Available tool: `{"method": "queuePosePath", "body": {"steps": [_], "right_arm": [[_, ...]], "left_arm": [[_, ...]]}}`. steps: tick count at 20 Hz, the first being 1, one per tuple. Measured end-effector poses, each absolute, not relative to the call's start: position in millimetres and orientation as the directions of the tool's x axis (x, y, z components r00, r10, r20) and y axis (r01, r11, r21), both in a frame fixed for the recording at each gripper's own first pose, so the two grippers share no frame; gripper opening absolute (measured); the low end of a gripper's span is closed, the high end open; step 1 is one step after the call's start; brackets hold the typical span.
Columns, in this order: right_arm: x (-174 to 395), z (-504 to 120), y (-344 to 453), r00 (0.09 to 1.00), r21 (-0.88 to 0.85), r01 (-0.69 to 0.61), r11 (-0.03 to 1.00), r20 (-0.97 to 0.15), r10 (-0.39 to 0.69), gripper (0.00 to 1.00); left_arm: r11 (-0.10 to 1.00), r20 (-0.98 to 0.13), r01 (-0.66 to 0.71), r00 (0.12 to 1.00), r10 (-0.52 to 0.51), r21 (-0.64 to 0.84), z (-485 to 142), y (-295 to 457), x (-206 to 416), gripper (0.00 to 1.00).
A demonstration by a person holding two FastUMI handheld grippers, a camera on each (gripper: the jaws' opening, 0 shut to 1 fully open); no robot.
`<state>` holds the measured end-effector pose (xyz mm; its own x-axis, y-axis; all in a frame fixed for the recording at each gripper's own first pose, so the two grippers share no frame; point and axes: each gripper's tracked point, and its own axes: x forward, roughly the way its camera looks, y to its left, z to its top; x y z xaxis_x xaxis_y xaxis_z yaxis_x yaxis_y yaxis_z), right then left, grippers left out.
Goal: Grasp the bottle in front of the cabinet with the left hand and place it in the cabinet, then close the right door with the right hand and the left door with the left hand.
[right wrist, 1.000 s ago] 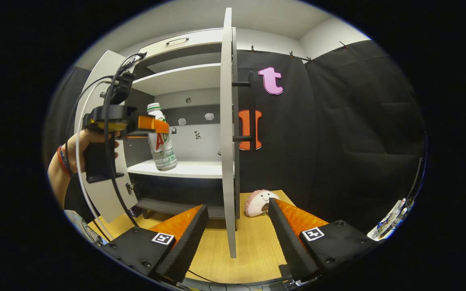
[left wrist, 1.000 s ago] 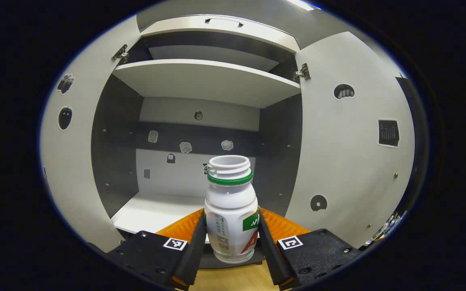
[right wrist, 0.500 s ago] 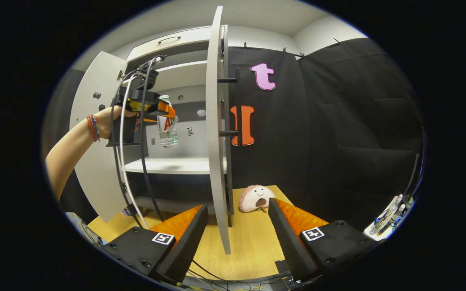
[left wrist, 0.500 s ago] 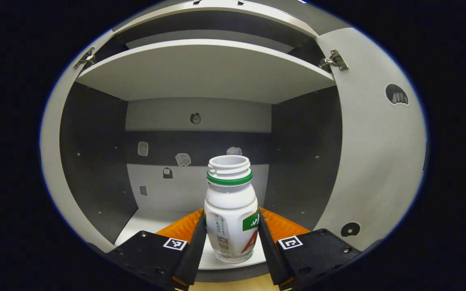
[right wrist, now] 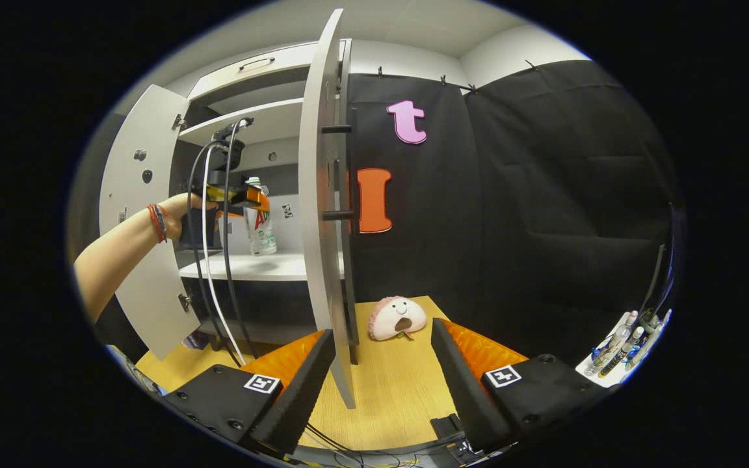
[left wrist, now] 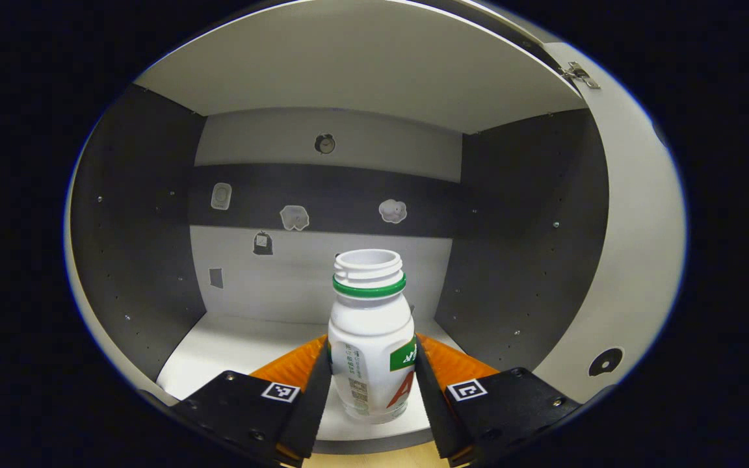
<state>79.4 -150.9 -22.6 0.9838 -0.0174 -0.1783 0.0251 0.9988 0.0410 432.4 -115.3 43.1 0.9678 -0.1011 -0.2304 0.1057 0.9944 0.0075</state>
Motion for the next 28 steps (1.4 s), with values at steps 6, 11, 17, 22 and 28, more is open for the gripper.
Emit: {"method": "queuePosePath", "body": {"steps": [6, 11, 17, 22, 28], "right_arm": [[78.8, -26.0, -149.5, 0.981, 0.046, 0.036, 0.998, -0.194, -0.026, 0.99], [76.5, -25.7, -147.6, 0.98, 0.045, 0.042, 0.998, -0.199, -0.032, 0.99], [74.1, -25.3, -149.7, 0.98, 0.041, 0.052, 0.998, -0.195, -0.043, 0.99], [81.2, -21.7, -160.6, 0.982, 0.027, 0.072, 0.997, -0.179, -0.066, 0.99], [88.9, -27.5, -167.2, 0.979, 0.012, 0.078, 0.997, -0.189, -0.074, 0.99]], "left_arm": [[0.996, -0.263, 0.091, 0.961, -0.089, -0.004, 16.6, -107.4, 437.5, 0.7], [0.996, -0.274, 0.083, 0.959, -0.075, 0.017, 8.5, -106.8, 437.2, 0.72], [0.998, -0.26, 0.057, 0.964, -0.05, 0.02, 17.2, -99.5, 420.2, 0.94], [0.998, -0.221, 0.059, 0.974, -0.049, 0.039, 35.7, -94.3, 385.4, 0.95], [0.998, -0.147, 0.021, 0.989, -0.012, 0.057, 65.9, -72.2, 324.5, 0.95]]}}
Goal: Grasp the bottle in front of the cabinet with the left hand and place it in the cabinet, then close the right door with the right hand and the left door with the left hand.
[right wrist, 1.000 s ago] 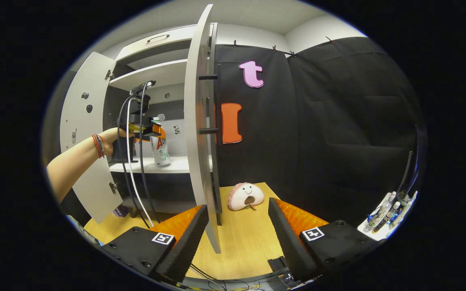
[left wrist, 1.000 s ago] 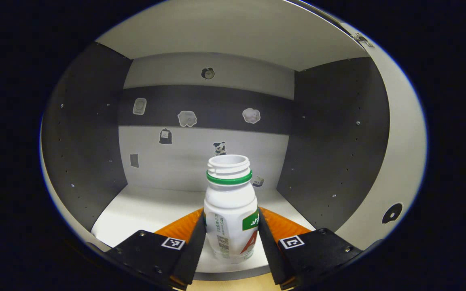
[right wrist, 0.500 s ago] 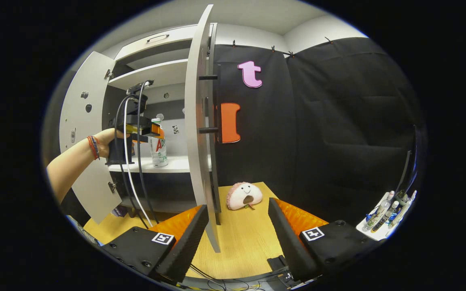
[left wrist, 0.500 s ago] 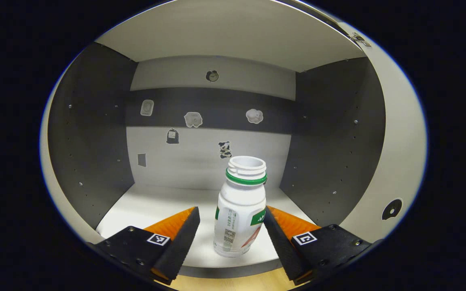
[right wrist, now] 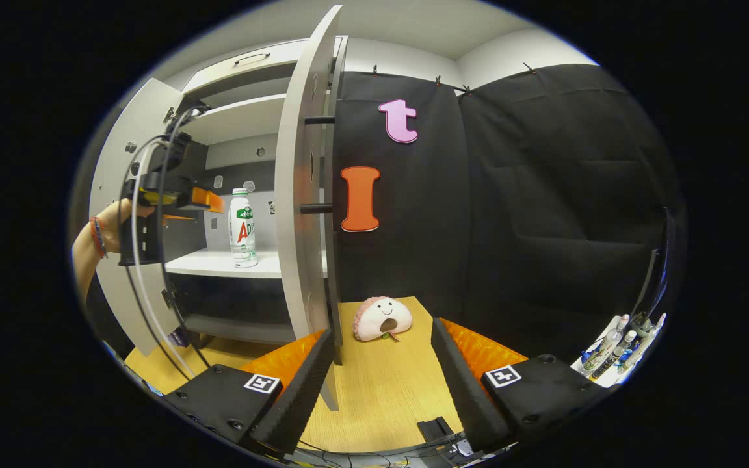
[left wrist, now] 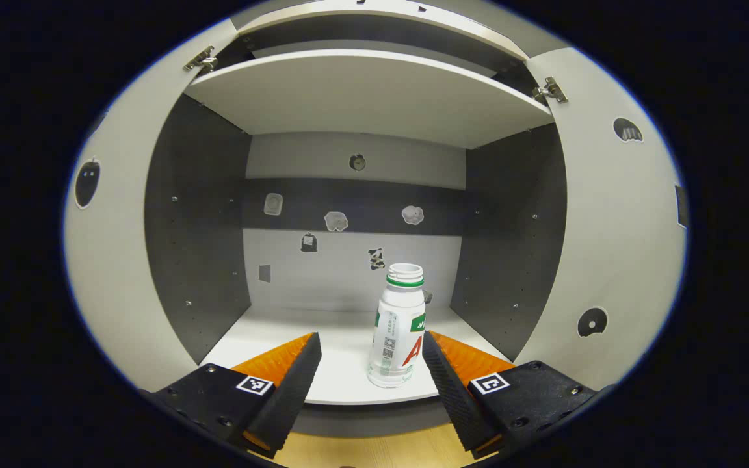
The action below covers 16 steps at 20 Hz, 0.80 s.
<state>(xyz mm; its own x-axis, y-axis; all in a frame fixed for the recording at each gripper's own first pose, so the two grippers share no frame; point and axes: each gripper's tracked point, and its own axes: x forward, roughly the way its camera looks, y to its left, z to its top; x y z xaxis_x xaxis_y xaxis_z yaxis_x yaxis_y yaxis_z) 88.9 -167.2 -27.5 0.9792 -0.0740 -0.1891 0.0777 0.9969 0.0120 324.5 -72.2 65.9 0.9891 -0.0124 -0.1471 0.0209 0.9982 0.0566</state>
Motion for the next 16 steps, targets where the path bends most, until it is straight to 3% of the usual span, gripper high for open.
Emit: {"method": "queuePosePath", "body": {"steps": [7, 16], "right_arm": [[106.2, -41.2, -177.6, 0.977, 0.017, 0.111, 0.994, -0.182, -0.106, 1.0], [155.2, -39.9, -192.2, 0.981, 0.03, 0.133, 0.991, -0.145, -0.128, 0.99]], "left_arm": [[0.997, -0.036, 0.017, 0.999, -0.015, 0.079, 106.1, -55.2, 234.1, 0.95], [1.0, 0.049, 0.017, 0.999, -0.017, 0.002, 118.8, -23.4, 121.5, 0.95]]}}
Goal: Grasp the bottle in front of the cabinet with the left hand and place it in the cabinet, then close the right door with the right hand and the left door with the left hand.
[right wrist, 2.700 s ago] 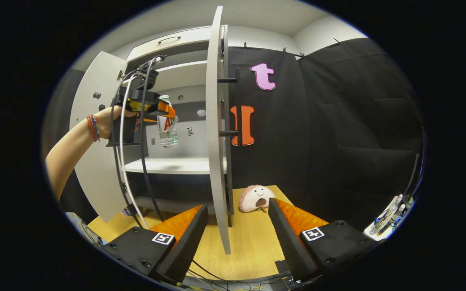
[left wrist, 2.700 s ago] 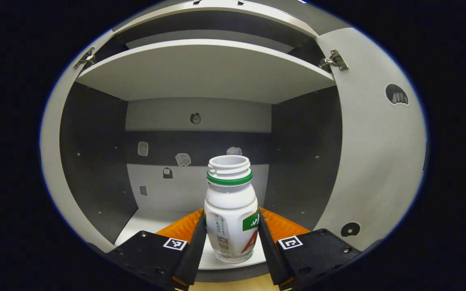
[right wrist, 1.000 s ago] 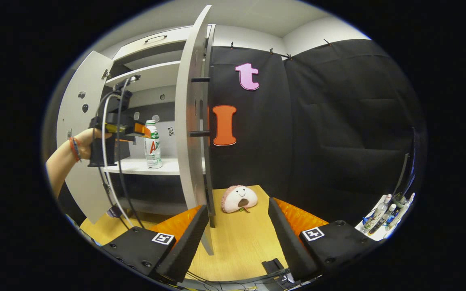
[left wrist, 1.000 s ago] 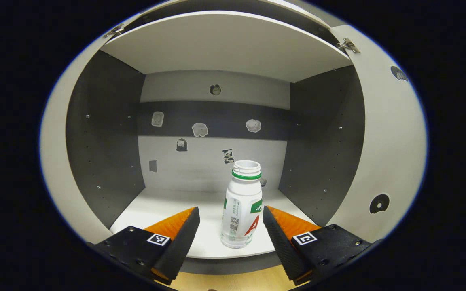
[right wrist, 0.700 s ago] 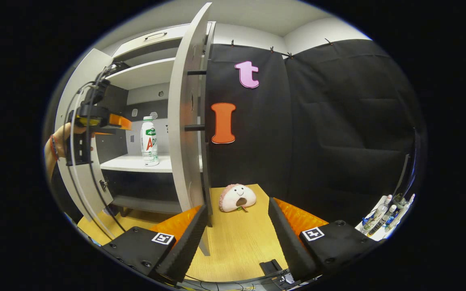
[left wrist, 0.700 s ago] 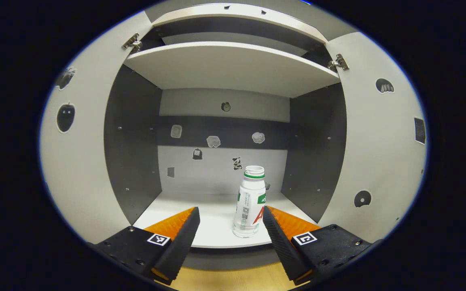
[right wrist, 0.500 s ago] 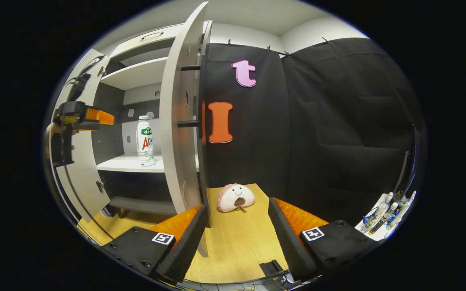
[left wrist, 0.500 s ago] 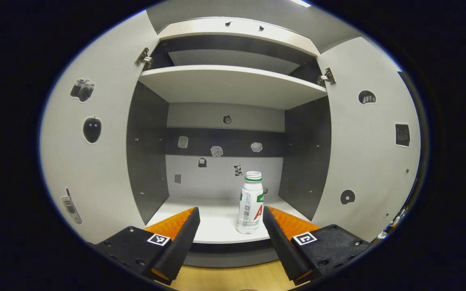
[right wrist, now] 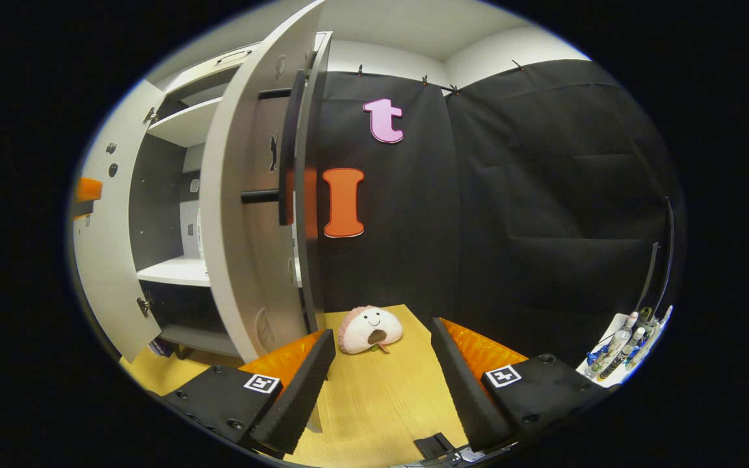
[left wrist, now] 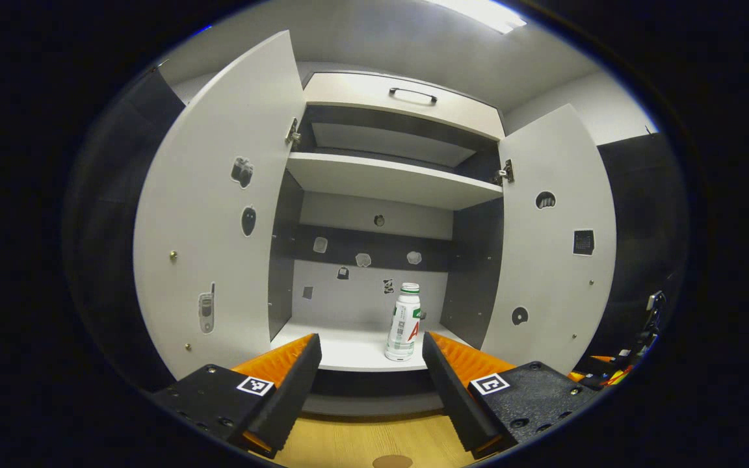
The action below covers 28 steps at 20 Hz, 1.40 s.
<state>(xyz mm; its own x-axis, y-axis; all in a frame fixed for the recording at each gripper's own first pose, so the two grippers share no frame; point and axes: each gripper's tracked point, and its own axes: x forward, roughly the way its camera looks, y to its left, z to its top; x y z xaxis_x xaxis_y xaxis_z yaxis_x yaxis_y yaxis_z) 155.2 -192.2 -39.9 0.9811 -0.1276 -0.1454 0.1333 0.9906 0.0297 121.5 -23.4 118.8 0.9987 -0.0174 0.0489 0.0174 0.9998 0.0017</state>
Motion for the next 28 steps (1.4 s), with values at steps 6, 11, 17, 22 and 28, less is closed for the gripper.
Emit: {"method": "queuePosePath", "body": {"steps": [6, 11, 17, 22, 28], "right_arm": [[183.4, -43.9, -176.5, 0.985, 0.021, 0.09, 0.996, -0.15, -0.086, 0.98], [184.9, -43.8, -182.1, 0.985, 0.002, 0.098, 0.995, -0.142, -0.097, 0.94], [183.1, -39.0, -183.2, 0.983, -0.039, 0.13, 0.991, -0.127, -0.134, 0.93], [180.9, -41.2, -165.9, 0.984, -0.016, 0.116, 0.993, -0.137, -0.117, 0.93], [185.0, -41.5, -117.0, 0.989, -0.005, 0.049, 0.999, -0.137, -0.049, 0.93]], "left_arm": [[1.0, 0.057, -0.021, 0.998, 0.021, 0.001, 113.3, 7.0, 67.5, 0.95], [1.0, 0.042, -0.013, 0.999, 0.015, -0.024, 108.4, 21.1, 48.4, 0.95], [0.999, 0.043, -0.001, 0.999, 0.003, -0.045, 113.5, 29.8, 39.6, 0.95], [0.998, 0.029, 0.022, 0.999, -0.021, -0.055, 109.3, 24.1, 40.9, 0.95], [0.997, 0.018, 0.035, 0.999, -0.034, -0.061, 103.2, 21.4, 42.1, 0.95]]}}
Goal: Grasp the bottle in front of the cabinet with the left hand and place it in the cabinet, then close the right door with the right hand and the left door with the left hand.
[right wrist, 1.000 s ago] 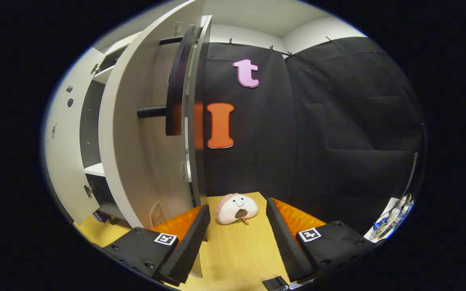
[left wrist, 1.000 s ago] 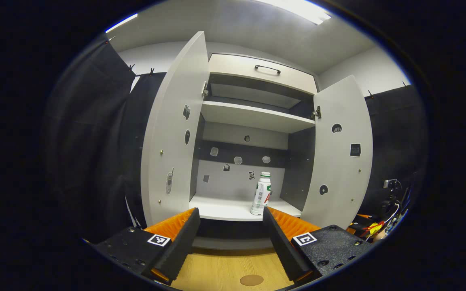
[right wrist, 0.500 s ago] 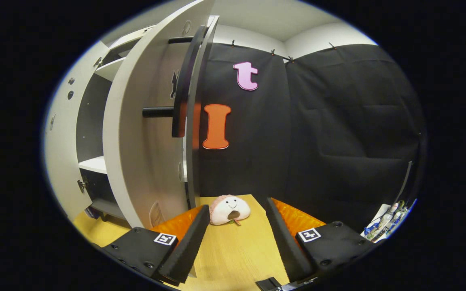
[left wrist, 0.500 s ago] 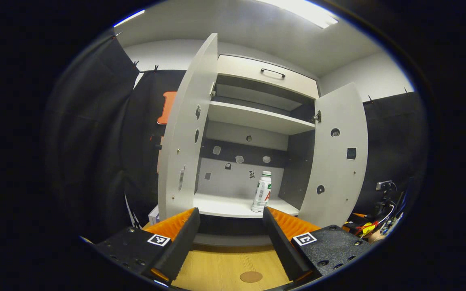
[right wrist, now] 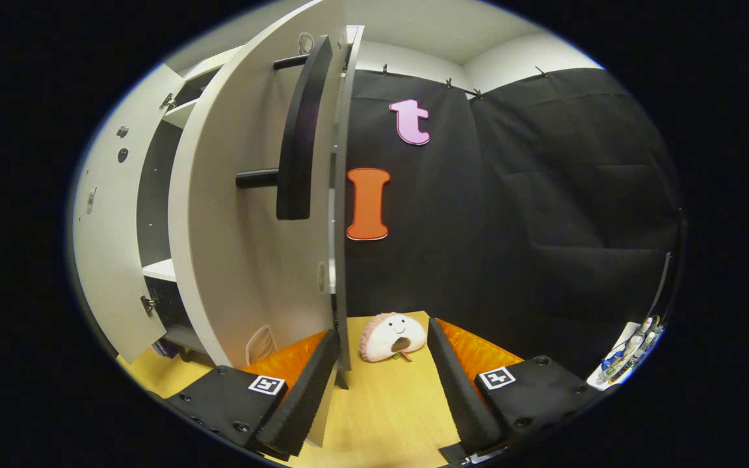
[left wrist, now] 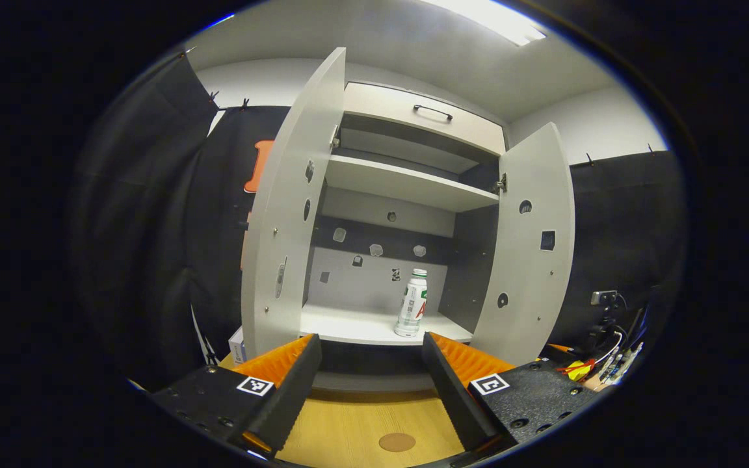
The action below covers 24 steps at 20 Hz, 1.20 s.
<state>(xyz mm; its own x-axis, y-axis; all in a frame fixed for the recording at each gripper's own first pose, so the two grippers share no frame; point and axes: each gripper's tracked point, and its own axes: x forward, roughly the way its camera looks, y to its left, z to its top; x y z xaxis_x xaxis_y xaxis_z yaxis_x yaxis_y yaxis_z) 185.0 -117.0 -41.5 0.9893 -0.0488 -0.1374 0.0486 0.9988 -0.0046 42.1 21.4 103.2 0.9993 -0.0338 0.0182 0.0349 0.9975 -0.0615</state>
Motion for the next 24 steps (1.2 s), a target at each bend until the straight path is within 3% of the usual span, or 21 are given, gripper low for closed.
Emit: {"method": "queuePosePath", "body": {"steps": [14, 24], "right_arm": [[249.1, -58.7, 25.2, 0.979, -0.05, -0.135, 0.99, -0.158, 0.126, 0.92], [284.1, -60.7, 51.1, 0.978, -0.097, -0.137, 0.986, -0.169, 0.119, 0.94]], "left_arm": [[0.997, 0.014, -0.045, 0.999, 0.046, -0.067, 95.7, 66.1, 39.7, 0.95], [0.992, 0.01, -0.091, 0.996, 0.093, -0.084, 96.2, 92.9, 46.6, 0.95]]}}
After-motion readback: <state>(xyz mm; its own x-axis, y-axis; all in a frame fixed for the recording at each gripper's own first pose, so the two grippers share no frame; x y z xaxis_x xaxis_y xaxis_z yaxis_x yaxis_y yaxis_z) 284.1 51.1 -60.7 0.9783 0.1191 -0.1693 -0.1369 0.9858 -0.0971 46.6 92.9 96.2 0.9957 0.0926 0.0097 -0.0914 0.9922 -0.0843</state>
